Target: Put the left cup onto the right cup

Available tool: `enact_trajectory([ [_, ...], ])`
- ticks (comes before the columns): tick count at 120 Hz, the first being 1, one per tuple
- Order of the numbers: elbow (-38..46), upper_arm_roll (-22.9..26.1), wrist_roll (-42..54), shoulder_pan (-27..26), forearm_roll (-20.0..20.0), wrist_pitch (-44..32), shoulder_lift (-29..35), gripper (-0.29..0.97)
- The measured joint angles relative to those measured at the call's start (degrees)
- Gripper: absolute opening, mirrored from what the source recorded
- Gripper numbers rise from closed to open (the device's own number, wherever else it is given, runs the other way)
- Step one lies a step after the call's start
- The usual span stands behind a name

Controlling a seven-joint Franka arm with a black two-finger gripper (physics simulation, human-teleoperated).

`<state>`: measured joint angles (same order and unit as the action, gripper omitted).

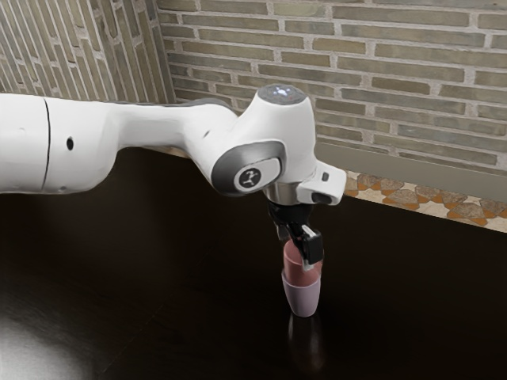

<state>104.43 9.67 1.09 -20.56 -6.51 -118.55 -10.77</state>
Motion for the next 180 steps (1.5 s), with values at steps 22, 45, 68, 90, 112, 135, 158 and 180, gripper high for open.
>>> enact_trajectory([
  [22, 2.0, -0.1, 0.1, 0.2, 0.1, 0.4, 4.1, 0.67],
  [45, 1.7, -1.5, 0.3, 0.0, 0.4, 1.1, 6.3, 0.68],
  [68, -0.5, -5.3, 0.4, 0.2, 1.3, 3.6, 6.8, 0.68],
  [90, -3.9, -8.6, 0.6, 0.8, 2.6, 7.0, 6.4, 0.68],
  [112, -7.3, -11.7, 0.8, 0.7, 3.5, 10.2, 5.3, 0.68],
  [135, -11.6, -12.6, 1.0, 2.5, 3.9, 13.3, 3.2, 0.68],
  [158, -14.7, -16.3, 1.9, 3.1, 5.8, 15.0, 1.7, 0.68],
  [180, -16.3, -18.0, 2.8, 3.3, 6.8, 17.0, 1.6, 0.68],
])
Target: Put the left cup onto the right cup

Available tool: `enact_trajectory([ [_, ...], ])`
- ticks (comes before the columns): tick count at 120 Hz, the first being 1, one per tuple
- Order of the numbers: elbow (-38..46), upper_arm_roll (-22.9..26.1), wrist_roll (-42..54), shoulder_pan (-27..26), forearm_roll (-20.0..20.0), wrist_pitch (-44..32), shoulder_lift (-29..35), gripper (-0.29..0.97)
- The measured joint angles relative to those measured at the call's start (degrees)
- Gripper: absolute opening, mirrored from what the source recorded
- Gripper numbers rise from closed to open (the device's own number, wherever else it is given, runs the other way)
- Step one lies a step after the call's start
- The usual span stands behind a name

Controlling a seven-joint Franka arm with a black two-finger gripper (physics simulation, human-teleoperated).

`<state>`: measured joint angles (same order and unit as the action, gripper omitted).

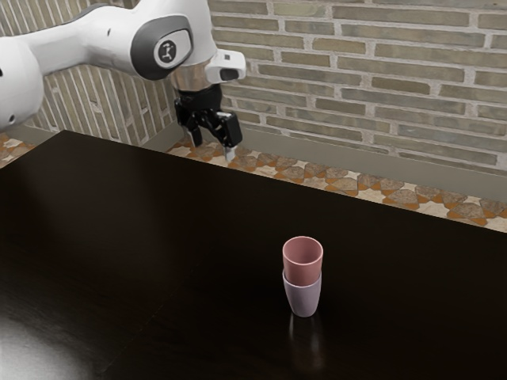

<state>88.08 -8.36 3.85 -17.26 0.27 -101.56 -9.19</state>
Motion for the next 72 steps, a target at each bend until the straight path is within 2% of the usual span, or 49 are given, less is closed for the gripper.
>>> enact_trajectory([
  [72, -0.2, -0.6, 1.3, -0.1, -0.4, 2.8, 3.1, 0.68],
])
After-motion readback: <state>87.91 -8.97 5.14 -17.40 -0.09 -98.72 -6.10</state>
